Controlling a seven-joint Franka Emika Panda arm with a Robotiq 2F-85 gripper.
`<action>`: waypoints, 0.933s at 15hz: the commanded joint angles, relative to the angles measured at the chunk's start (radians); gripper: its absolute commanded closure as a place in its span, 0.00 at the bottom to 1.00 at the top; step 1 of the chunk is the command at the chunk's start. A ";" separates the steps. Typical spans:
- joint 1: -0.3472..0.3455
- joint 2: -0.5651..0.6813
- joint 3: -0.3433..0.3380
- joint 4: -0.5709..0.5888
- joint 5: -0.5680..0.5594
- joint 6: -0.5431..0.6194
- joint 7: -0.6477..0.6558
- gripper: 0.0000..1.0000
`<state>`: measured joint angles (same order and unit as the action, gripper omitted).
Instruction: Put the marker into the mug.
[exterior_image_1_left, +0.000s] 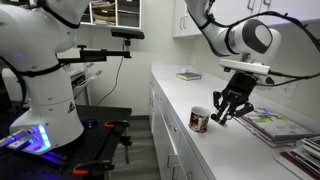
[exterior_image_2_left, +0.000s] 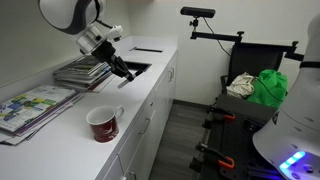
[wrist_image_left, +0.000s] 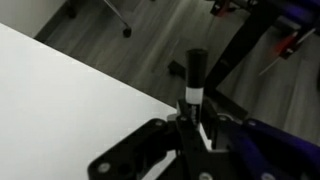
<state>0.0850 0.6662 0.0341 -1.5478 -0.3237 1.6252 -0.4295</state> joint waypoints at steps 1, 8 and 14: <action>0.039 0.057 0.020 0.081 -0.068 -0.122 0.009 0.95; 0.134 0.141 0.052 0.186 -0.167 -0.170 -0.004 0.95; 0.185 0.143 0.074 0.226 -0.216 -0.259 -0.020 0.95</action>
<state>0.2608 0.7966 0.0962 -1.3602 -0.5099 1.4235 -0.4310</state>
